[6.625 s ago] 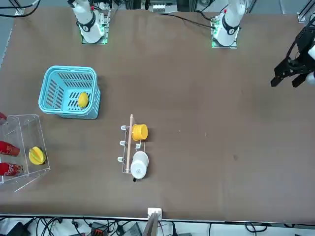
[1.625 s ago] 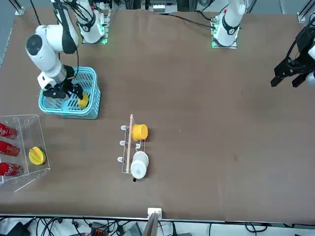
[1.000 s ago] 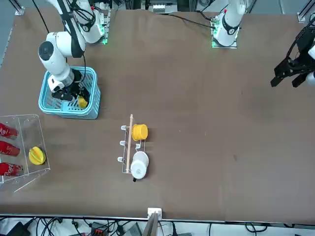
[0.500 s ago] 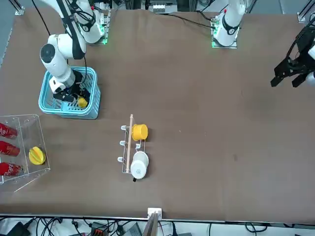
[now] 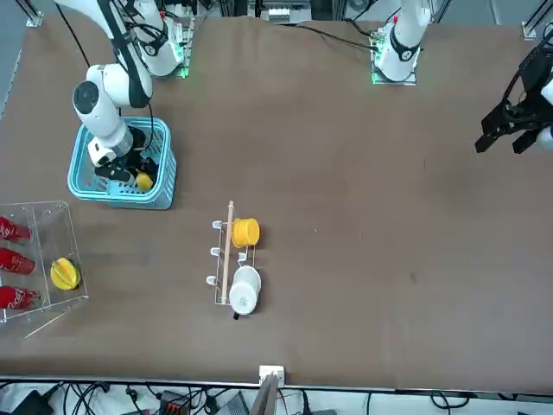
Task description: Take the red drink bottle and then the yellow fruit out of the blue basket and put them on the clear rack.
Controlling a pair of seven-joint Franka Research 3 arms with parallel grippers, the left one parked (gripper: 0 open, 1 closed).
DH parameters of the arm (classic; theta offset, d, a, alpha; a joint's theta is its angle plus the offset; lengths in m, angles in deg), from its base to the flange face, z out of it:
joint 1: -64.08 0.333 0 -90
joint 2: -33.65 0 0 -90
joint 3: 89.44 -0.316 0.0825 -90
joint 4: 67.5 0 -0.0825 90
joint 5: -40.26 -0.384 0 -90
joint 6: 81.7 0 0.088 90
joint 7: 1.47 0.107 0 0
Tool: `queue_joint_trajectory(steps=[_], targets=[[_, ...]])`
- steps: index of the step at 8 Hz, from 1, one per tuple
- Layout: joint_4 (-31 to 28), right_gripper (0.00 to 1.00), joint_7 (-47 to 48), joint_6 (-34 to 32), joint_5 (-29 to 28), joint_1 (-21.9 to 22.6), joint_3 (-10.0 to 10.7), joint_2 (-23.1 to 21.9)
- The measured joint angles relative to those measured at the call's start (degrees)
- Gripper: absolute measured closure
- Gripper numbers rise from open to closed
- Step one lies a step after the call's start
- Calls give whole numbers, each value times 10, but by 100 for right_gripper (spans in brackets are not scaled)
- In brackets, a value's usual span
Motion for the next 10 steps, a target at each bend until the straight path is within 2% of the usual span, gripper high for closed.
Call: queue_joint_trajectory(steps=[3, 5, 7, 10], targets=[[0, 0, 4, 3, 0, 0, 1, 13], [0, 4, 6, 12, 0, 0, 1, 21], [0, 13, 6, 13, 0, 0, 1, 21], [10, 14, 6, -10, 0, 0, 1, 1]])
